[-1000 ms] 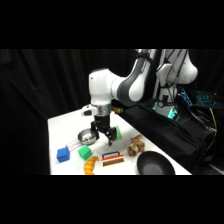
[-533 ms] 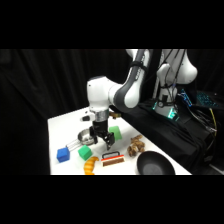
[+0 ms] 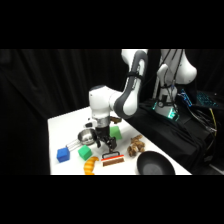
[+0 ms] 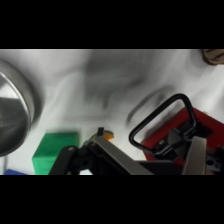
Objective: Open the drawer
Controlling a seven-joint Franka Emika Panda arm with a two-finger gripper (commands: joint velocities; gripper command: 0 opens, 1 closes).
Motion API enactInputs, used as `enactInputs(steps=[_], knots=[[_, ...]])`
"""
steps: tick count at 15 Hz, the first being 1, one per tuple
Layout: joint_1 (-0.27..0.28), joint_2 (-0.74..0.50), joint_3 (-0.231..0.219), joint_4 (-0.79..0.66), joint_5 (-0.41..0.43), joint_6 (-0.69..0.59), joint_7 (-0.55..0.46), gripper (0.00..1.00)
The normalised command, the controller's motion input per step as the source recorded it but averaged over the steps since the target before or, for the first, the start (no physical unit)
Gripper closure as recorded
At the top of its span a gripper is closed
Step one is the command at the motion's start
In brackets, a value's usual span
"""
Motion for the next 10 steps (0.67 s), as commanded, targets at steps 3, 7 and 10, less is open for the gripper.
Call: enactInputs(steps=[3,7,10], knots=[[-0.108,0.17,0.134,0.06,-0.085,0.19,-0.07,0.0],[-0.129,0.18,0.112,0.05,-0.132,0.19,-0.04,0.0],[-0.148,0.1,0.112,0.04,-0.165,0.15,-0.01,0.0]])
